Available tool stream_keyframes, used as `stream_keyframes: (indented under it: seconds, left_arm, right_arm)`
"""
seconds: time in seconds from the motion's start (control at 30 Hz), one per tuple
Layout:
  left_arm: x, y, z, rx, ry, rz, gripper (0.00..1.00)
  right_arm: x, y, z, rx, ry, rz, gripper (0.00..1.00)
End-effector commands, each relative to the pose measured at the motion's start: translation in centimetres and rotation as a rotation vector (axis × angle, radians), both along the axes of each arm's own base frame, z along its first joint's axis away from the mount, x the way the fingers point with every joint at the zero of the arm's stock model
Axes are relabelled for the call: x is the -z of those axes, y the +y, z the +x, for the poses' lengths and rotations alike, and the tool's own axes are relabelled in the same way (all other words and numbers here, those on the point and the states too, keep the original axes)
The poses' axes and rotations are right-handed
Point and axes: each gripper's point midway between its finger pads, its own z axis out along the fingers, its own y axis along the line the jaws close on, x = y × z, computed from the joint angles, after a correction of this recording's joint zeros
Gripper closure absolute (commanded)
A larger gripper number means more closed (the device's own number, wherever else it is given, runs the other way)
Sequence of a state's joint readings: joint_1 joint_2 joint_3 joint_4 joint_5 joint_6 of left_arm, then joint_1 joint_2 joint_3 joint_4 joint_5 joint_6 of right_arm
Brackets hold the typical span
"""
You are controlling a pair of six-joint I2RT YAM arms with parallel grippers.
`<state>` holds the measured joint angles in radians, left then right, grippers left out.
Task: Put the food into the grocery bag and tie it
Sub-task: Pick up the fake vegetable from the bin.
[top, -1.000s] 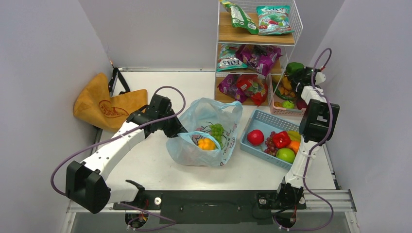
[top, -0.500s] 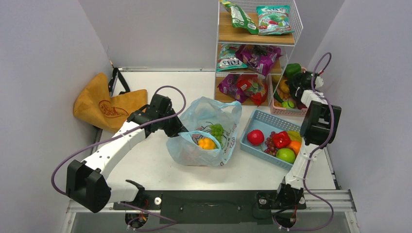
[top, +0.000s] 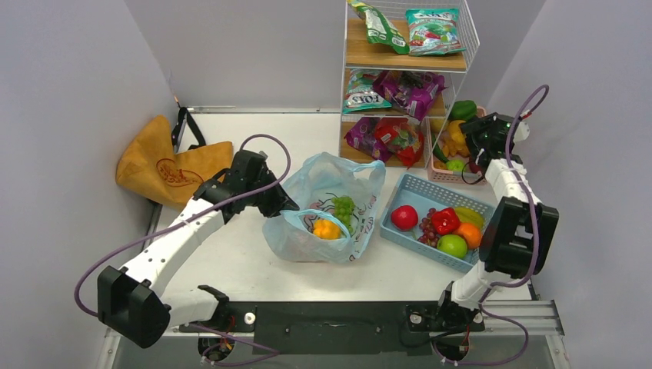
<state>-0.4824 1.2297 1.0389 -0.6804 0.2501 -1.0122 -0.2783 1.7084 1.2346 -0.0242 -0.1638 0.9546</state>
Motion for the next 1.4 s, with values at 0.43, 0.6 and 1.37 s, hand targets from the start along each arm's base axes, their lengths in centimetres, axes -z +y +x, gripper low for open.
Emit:
stream_keyframes:
  seconds: [0.43, 0.6, 1.37]
  left_arm:
    - [-3.6, -0.4, -0.2, 0.016, -0.093, -0.094, 1.00]
    - [-3.9, -0.5, -0.4, 0.021, -0.092, -0.097, 1.00]
    - [-4.2, -0.3, -0.3, 0.012, -0.095, -0.089, 1.00]
  right_arm:
    - [-6.8, 5.2, -11.5, -0.009, -0.042, -0.110, 1.00]
    - [-7.2, 7.0, -14.5, -0.051, -0.061, -0.114, 1.00]
    - [-10.2, 15.1, -21.9, -0.338, -0.176, -0.142, 1.00]
